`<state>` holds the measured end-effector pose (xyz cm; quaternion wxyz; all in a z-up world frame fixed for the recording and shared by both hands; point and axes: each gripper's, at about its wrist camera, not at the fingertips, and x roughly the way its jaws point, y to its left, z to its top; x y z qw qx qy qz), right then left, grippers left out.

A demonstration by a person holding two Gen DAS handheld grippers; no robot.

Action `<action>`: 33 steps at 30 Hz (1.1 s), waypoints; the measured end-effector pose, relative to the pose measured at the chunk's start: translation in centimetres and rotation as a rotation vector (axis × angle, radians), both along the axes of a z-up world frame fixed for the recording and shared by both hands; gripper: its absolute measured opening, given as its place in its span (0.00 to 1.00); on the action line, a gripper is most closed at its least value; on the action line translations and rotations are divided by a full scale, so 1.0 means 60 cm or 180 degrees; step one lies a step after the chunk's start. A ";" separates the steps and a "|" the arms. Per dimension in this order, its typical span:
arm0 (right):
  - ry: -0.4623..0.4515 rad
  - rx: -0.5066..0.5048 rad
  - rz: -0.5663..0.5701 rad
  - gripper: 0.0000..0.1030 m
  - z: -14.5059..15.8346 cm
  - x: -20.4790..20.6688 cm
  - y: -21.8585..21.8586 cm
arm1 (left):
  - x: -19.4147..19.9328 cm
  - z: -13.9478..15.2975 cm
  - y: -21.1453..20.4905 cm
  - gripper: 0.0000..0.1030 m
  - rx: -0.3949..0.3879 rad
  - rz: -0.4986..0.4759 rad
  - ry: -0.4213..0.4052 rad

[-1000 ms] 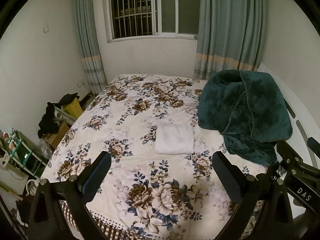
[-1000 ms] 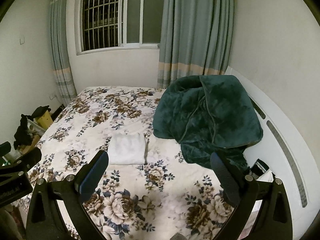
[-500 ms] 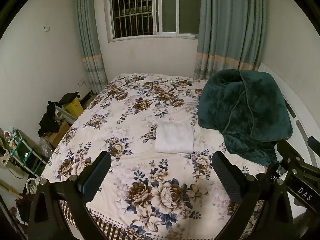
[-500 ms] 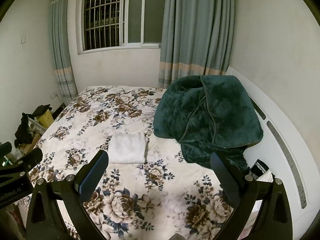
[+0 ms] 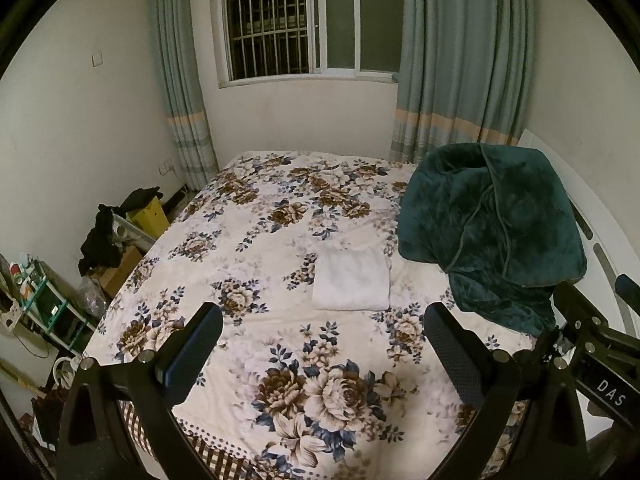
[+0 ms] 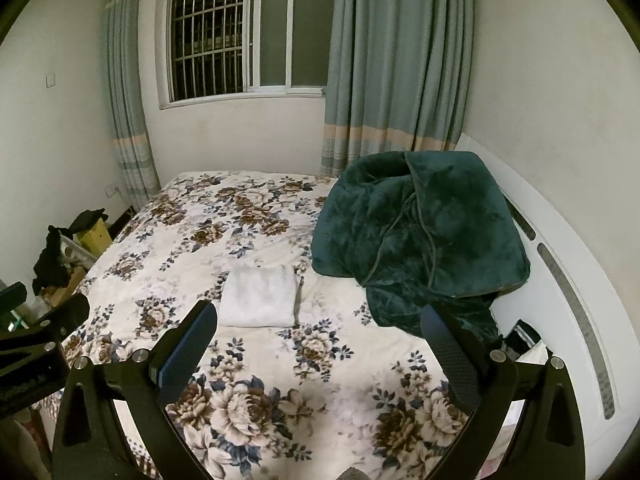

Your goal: Fold small clothes

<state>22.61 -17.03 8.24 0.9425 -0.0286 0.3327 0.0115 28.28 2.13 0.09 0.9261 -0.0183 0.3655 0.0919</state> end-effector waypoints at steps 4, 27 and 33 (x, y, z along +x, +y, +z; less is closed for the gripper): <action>-0.0009 -0.0004 0.0026 1.00 0.006 0.006 0.007 | 0.000 0.007 -0.005 1.00 0.0023 0.0016 -0.0037; -0.0005 -0.0029 0.0039 1.00 0.017 0.006 0.018 | -0.002 0.009 -0.011 1.00 -0.0003 0.0041 -0.0048; -0.0005 -0.0016 0.0054 1.00 0.021 0.005 0.019 | -0.003 0.010 -0.013 1.00 0.0004 0.0040 -0.0057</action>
